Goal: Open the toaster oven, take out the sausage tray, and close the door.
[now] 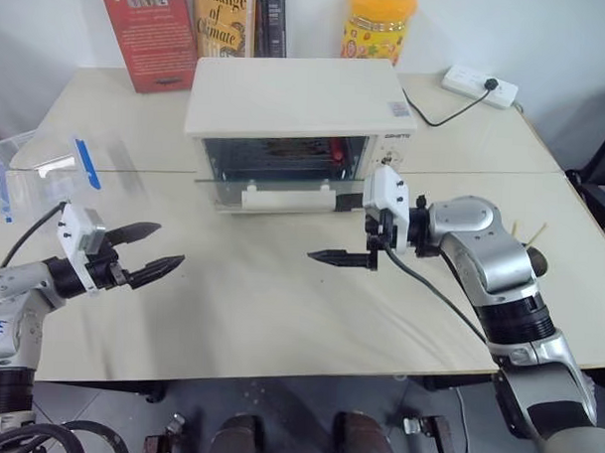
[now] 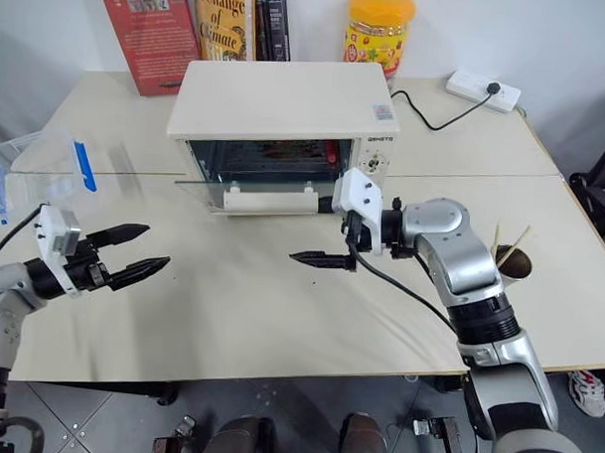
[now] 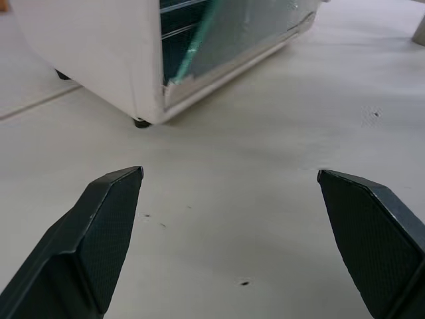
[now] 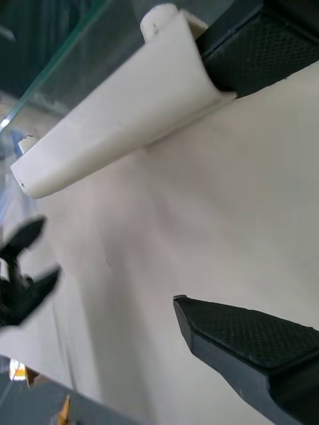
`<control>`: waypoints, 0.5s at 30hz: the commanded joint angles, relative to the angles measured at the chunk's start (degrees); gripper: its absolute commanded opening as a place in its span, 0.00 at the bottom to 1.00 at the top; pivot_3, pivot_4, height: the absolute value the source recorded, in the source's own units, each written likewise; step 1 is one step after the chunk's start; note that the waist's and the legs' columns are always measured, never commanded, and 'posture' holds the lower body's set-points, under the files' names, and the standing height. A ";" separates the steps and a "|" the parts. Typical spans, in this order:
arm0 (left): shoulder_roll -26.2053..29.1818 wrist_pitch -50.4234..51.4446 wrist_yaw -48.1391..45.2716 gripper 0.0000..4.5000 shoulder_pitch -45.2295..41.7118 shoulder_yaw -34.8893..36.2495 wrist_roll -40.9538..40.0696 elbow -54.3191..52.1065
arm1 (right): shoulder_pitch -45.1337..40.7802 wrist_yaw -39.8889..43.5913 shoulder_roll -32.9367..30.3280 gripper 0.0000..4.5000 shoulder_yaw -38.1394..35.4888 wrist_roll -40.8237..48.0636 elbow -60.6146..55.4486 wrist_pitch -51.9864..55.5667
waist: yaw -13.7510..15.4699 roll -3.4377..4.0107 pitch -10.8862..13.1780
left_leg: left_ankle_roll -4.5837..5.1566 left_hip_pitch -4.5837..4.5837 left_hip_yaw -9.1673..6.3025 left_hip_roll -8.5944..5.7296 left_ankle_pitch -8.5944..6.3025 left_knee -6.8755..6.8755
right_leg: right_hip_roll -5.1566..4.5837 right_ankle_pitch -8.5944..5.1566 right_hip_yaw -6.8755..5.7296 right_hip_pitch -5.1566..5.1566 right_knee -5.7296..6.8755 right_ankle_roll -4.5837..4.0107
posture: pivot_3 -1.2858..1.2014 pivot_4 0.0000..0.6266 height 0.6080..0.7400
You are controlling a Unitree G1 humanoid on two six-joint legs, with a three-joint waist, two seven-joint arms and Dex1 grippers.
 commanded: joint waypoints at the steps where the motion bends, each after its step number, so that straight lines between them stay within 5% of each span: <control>1: 2.21 0.18 -4.68 0.81 -2.69 0.73 -1.74 2.90 | 0.84 0.02 -0.80 1.00 -0.05 0.93 -5.47 0.67 | 0.03 0.00 0.01 | -0.01 -0.01 0.01 0.00 -0.02 0.00 | 0.00 0.00 -0.04 -0.02 0.00 0.00 | 0.52 0.24 1.00; 12: -0.92 -0.31 -13.83 0.03 -21.12 -2.38 -3.09 15.14 | 4.36 -3.51 -1.50 1.00 -0.22 0.78 -9.91 2.76 | 0.14 -0.05 0.02 | 0.01 -0.04 0.02 0.02 -0.06 0.05 | -0.01 0.00 -0.24 -0.02 0.00 0.00 | 0.52 0.24 1.00; 15: -2.17 -1.47 -15.98 0.01 -24.32 -4.93 -1.29 18.62 | 5.30 -4.80 -1.23 1.00 -0.29 0.80 -11.01 3.15 | 0.13 -0.06 0.03 | 0.01 -0.05 0.00 0.02 -0.08 0.06 | -0.01 0.00 -0.31 -0.02 0.00 0.00 | 0.52 0.24 1.00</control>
